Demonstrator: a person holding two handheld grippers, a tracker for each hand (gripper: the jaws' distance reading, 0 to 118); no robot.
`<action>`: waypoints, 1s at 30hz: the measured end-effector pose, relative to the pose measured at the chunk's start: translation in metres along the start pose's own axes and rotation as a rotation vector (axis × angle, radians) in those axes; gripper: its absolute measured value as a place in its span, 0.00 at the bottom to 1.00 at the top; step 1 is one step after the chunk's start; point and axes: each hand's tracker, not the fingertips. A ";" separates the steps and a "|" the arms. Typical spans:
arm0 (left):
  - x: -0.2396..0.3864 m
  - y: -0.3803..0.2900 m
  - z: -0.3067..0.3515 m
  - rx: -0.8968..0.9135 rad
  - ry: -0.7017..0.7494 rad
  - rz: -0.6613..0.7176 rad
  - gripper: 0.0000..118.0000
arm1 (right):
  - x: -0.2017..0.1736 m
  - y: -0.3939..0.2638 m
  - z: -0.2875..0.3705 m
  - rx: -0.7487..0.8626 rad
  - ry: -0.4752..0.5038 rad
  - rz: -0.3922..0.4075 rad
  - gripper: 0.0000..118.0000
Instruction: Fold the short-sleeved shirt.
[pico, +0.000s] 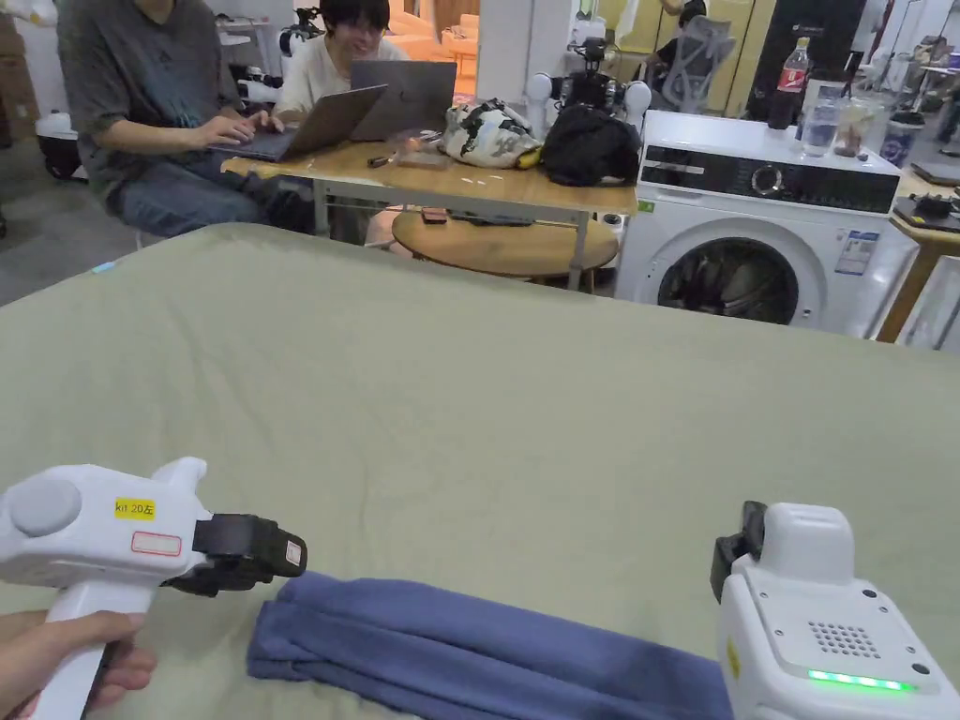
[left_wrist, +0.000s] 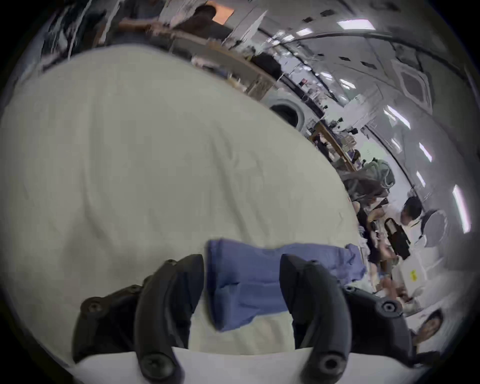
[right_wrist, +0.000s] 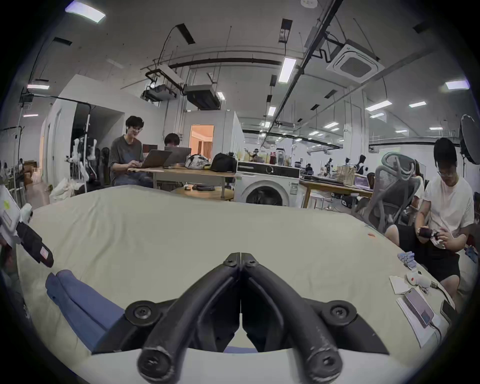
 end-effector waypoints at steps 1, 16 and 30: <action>-0.011 0.002 -0.005 -0.039 -0.010 0.021 0.53 | 0.000 -0.001 -0.001 -0.004 0.000 0.001 0.00; -0.032 -0.030 -0.080 -0.142 -0.335 0.213 0.08 | 0.007 -0.008 -0.006 -0.045 -0.006 -0.014 0.00; -0.021 -0.013 0.004 0.035 -0.327 0.204 0.05 | 0.008 -0.009 -0.005 -0.050 0.003 0.006 0.00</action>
